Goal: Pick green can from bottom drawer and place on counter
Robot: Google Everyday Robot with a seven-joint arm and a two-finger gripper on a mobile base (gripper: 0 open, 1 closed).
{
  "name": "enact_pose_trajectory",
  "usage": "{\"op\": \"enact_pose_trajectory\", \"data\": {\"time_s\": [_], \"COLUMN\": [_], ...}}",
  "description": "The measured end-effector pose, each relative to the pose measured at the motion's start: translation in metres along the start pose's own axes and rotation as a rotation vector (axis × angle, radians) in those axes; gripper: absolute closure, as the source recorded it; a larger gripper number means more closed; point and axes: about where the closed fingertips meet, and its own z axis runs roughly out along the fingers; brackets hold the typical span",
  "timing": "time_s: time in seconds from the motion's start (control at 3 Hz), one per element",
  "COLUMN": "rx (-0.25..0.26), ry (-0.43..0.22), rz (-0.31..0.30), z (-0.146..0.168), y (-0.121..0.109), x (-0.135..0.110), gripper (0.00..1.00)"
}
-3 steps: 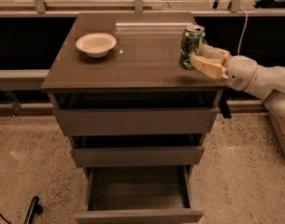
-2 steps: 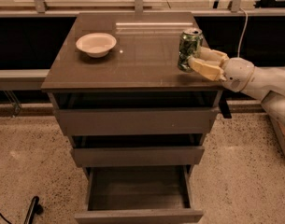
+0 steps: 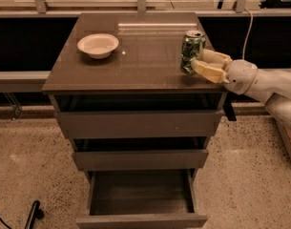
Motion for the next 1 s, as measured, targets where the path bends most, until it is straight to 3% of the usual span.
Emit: {"op": "enact_pose_trajectory", "data": {"time_s": [0.67,1.0], "rx": [0.009,0.007], "ry": [0.003,-0.024], "rz": [0.000,0.012], "z": [0.006,0.005], "y": [-0.002,-0.001], "x": [0.001,-0.010], "gripper": [0.17,0.00]}}
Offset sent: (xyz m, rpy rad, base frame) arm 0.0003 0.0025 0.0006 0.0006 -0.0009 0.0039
